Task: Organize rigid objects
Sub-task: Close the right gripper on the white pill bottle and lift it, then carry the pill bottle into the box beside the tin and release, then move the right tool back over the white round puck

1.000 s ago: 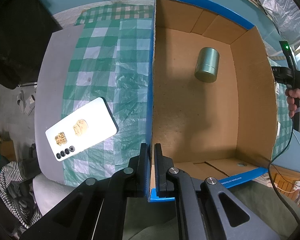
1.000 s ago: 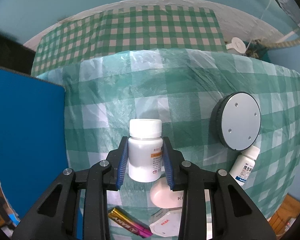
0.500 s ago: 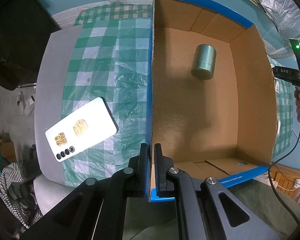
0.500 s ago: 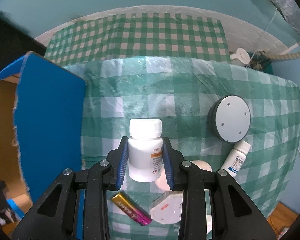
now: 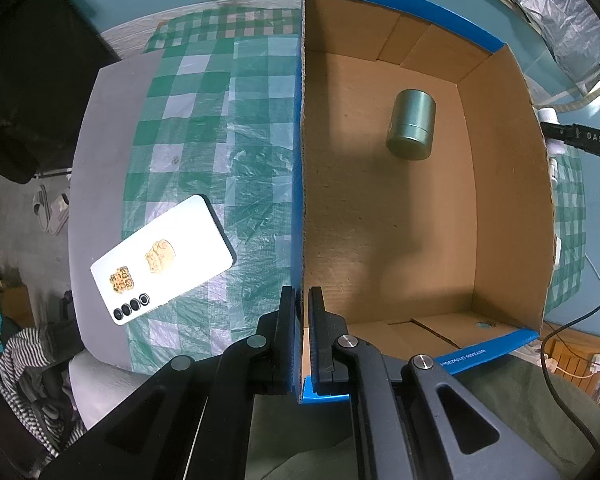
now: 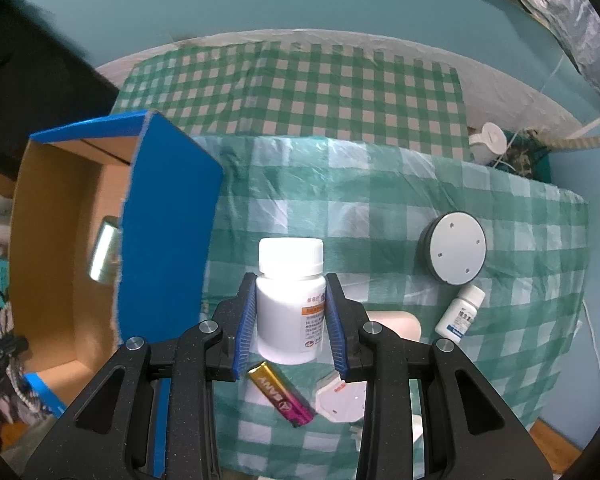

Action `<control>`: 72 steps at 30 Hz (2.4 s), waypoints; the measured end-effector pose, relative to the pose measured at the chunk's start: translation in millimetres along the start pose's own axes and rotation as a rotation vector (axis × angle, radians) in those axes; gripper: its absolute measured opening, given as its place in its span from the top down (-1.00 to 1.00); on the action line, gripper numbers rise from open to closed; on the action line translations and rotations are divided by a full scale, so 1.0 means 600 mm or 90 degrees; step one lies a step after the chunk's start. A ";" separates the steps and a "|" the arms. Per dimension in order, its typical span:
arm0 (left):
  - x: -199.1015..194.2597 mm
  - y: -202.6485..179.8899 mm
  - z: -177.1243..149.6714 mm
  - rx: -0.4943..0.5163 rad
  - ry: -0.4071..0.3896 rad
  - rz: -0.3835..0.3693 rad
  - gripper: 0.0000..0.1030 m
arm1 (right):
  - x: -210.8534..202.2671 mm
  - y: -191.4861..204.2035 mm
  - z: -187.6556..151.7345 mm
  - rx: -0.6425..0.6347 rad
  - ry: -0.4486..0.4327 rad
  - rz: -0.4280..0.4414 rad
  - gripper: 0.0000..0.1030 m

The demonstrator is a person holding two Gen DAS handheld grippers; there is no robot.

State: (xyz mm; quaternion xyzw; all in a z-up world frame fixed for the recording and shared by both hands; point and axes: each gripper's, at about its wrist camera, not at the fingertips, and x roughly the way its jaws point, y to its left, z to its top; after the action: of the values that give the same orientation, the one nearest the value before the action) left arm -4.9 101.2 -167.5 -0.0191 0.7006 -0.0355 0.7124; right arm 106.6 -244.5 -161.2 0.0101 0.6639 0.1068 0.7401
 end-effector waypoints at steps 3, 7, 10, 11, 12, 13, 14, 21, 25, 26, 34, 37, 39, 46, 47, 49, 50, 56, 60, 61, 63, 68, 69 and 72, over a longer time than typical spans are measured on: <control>0.000 0.000 0.000 0.000 0.001 -0.001 0.88 | -0.009 0.005 0.002 -0.007 -0.001 0.003 0.39; 0.001 0.000 0.000 -0.001 0.001 -0.001 0.88 | -0.023 0.020 0.007 -0.020 -0.005 0.009 0.39; 0.001 -0.001 -0.001 0.000 0.001 -0.001 0.88 | -0.036 0.032 0.013 -0.031 -0.011 0.016 0.39; 0.001 -0.001 -0.001 -0.001 0.001 -0.001 0.88 | -0.042 0.039 0.016 -0.038 -0.016 0.020 0.39; 0.002 -0.001 -0.001 -0.001 0.002 -0.002 0.88 | -0.047 0.045 0.019 -0.044 -0.019 0.022 0.39; 0.002 -0.001 -0.001 -0.001 0.002 -0.002 0.88 | -0.052 0.052 0.022 -0.051 -0.022 0.025 0.39; 0.002 -0.001 -0.001 -0.001 0.002 -0.002 0.88 | -0.059 0.061 0.026 -0.060 -0.027 0.028 0.39; 0.003 -0.003 -0.003 0.001 0.002 -0.006 0.88 | -0.073 0.112 0.048 -0.108 -0.037 0.040 0.39; 0.005 -0.003 -0.005 0.000 0.002 -0.007 0.88 | -0.068 0.140 0.058 -0.135 -0.032 0.046 0.39; 0.005 -0.003 -0.005 -0.001 0.002 -0.007 0.88 | -0.066 0.147 0.060 -0.141 -0.030 0.049 0.39; 0.006 -0.001 -0.006 -0.002 0.003 -0.009 0.88 | -0.038 0.196 0.074 -0.183 -0.013 0.046 0.39; 0.005 0.000 -0.006 -0.003 0.003 -0.010 0.88 | -0.022 0.207 0.075 -0.192 -0.001 0.042 0.39; 0.005 0.000 -0.007 -0.003 0.003 -0.010 0.88 | -0.008 0.214 0.075 -0.197 0.008 0.040 0.39; 0.006 0.000 -0.007 -0.003 0.003 -0.010 0.88 | 0.024 0.217 0.076 -0.196 0.031 0.032 0.39; 0.005 0.000 -0.008 -0.002 0.003 -0.010 0.88 | 0.026 0.215 0.076 -0.195 0.033 0.031 0.39; 0.005 0.000 -0.007 -0.003 0.004 -0.010 0.88 | 0.031 0.214 0.077 -0.193 0.037 0.028 0.39; 0.005 0.000 -0.008 -0.003 0.003 -0.011 0.88 | 0.033 0.213 0.077 -0.192 0.037 0.025 0.39; 0.006 0.001 -0.007 -0.003 0.003 -0.011 0.88 | 0.031 0.212 0.078 -0.191 0.033 0.023 0.39; 0.006 0.000 -0.008 -0.003 0.003 -0.011 0.88 | 0.022 0.210 0.076 -0.187 0.029 0.022 0.33; 0.006 0.001 -0.007 -0.003 0.004 -0.011 0.88 | 0.018 0.210 0.075 -0.185 0.026 0.022 0.23; 0.005 0.001 -0.007 -0.004 0.004 -0.012 0.88 | 0.009 0.209 0.073 -0.183 0.018 0.022 0.18; 0.004 0.002 -0.006 -0.006 0.004 -0.012 0.88 | -0.015 0.204 0.069 -0.179 0.003 0.027 0.13; 0.003 0.002 -0.006 -0.007 0.003 -0.012 0.88 | -0.023 0.202 0.068 -0.178 -0.002 0.027 0.08; 0.003 0.004 -0.005 -0.006 0.002 -0.012 0.88 | -0.038 0.197 0.066 -0.176 -0.011 0.028 0.02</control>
State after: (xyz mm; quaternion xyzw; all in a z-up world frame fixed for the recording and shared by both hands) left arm -7.7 103.5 -169.5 -0.0291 0.7016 -0.0389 0.7109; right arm 126.3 -127.6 -115.6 -0.0762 0.6360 0.2135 0.7377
